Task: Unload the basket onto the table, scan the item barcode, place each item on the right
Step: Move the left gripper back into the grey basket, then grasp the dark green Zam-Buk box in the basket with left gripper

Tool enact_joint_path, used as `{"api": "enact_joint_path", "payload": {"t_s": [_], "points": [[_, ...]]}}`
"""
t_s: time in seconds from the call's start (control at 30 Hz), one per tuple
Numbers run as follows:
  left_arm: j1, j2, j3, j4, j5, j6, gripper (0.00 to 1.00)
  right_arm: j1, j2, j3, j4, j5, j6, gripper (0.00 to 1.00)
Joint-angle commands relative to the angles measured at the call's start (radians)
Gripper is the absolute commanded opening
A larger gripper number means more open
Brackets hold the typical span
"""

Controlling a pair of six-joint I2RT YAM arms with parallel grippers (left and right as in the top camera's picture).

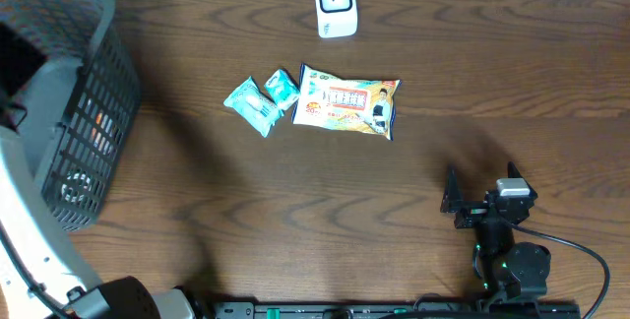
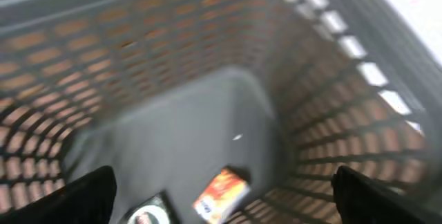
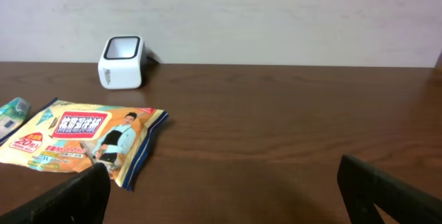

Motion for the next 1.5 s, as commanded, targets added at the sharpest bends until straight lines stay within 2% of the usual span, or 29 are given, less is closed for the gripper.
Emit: {"api": "enact_joint_path", "payload": {"t_s": [0.0,0.2,0.4,0.77,1.0,1.27,1.47], "points": [[0.063,0.020,-0.004,-0.014,-0.009,-0.025,0.98,-0.003,-0.005,-0.001,-0.005,0.001,-0.004,0.99],[0.150,0.063,-0.010,-0.072,-0.003,-0.136,0.98,-0.003,-0.005,-0.001,-0.005,0.001,-0.004,0.99],[0.166,0.119,-0.010,-0.189,-0.006,-0.135,0.98,-0.003,-0.005,-0.001,-0.005,0.001,-0.004,0.99],[0.166,0.296,-0.013,-0.304,-0.005,-0.135,0.98,-0.003,-0.005,-0.001,-0.005,0.001,-0.004,0.99],[0.166,0.418,-0.013,-0.393,0.000,-0.192,0.98,-0.003,-0.005,-0.001,-0.005,0.001,-0.004,0.99],[0.166,0.517,-0.019,-0.417,0.113,-0.195,0.98,-0.003,-0.005,-0.001,-0.005,0.001,-0.004,0.99],[0.165,0.522,-0.073,-0.391,0.111,-0.246,0.98,-0.003,-0.005,-0.001,-0.005,0.001,-0.004,0.99]]}}
